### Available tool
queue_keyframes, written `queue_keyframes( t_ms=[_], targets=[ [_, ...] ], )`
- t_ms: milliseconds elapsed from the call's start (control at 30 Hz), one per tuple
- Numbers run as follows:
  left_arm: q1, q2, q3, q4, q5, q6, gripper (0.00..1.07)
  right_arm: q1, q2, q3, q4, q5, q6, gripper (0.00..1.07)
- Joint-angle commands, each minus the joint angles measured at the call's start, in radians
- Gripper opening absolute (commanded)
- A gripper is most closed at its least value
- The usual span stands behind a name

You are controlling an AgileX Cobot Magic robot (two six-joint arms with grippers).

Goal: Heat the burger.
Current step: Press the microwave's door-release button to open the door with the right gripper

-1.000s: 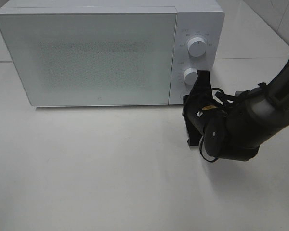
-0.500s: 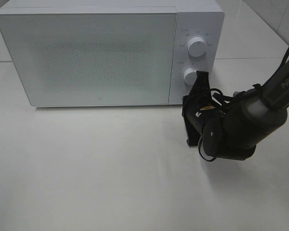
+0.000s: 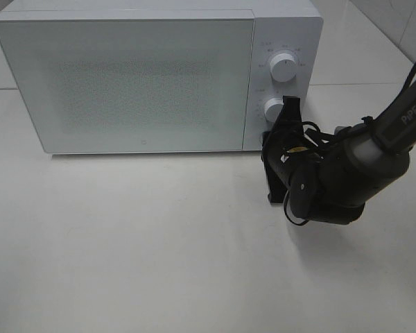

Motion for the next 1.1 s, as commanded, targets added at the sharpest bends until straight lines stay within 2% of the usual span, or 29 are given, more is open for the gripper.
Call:
queue_keyframes(
  t_ms=[33,233,567,867,1100],
  targets=[
    [0.001,-0.021,0.002,0.002,-0.009,-0.007,0.98,-0.001,-0.001,-0.024,-0.004,-0.011,-0.027,0.00],
    [0.001,-0.021,0.002,0.002,-0.009,-0.007,0.98,-0.001,-0.001,-0.048,0.014,0.005,-0.067,0.00],
    [0.001,-0.021,0.002,0.002,-0.009,-0.007,0.98,-0.013,-0.001,-0.146,0.089,0.052,-0.187,0.00],
    [0.001,-0.021,0.002,0.002,-0.009,-0.007,0.98,-0.049,-0.001,-0.249,0.087,0.036,-0.251,0.00],
    [0.001,-0.021,0.002,0.002,-0.009,-0.007,0.98,-0.056,-0.001,-0.261,0.080,0.043,-0.256,0.00]
  ],
)
